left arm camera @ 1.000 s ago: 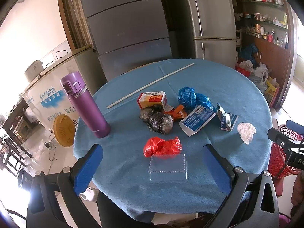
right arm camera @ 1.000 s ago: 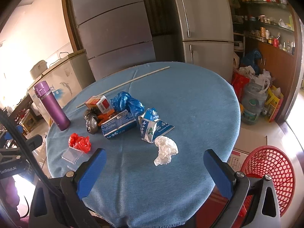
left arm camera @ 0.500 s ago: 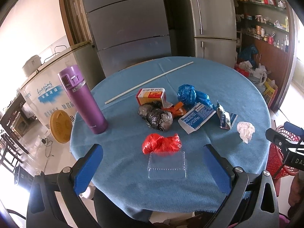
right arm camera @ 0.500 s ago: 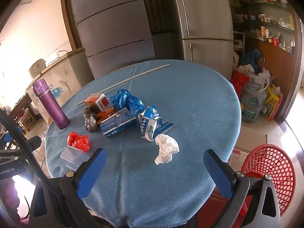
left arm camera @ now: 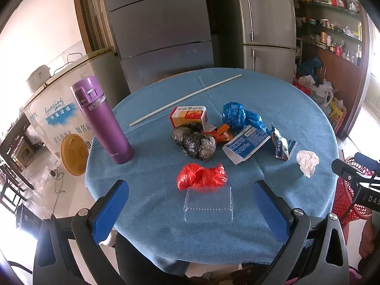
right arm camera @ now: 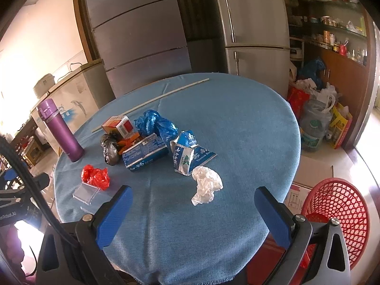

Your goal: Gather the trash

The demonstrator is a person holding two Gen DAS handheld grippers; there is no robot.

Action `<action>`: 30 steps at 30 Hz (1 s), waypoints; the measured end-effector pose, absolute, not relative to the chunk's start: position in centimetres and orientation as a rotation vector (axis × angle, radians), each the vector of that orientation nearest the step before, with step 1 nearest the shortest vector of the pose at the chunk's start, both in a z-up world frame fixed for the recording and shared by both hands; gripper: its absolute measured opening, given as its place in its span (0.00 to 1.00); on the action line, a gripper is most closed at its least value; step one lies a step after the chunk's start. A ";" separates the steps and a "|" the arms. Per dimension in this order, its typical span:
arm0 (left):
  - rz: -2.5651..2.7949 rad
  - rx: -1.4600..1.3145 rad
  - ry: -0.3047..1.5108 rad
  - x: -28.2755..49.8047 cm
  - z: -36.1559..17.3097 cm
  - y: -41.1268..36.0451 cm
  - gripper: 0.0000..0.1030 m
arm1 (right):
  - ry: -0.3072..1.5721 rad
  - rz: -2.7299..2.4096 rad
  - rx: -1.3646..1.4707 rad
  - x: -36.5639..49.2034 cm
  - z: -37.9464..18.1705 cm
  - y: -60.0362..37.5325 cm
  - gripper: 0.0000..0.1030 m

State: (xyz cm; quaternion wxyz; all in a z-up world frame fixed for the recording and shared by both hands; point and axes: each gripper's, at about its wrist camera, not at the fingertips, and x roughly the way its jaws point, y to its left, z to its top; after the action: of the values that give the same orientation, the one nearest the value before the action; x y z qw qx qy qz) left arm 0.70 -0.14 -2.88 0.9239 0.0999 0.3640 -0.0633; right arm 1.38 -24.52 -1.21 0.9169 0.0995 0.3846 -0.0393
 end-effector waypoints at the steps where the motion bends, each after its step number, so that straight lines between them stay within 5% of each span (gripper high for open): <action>1: -0.130 0.205 0.749 0.7 -2.9 -0.1 1.00 | 0.793 -0.083 0.207 1.4 -1.3 -24.6 1.00; 24: -0.132 0.046 1.016 6.6 -9.3 4.6 1.00 | 0.885 -0.122 0.296 3.7 -5.3 -28.1 0.99; 30: -0.290 0.005 1.080 9.0 -10.4 2.8 1.00 | 0.911 -0.074 0.339 5.7 -6.8 -28.8 0.81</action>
State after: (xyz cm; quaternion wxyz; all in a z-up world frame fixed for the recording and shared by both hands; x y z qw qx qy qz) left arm 9.04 2.77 -10.36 0.8478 0.0022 0.5121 -0.1378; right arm 5.69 -28.85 -6.78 0.8835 0.1630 0.4376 -0.0358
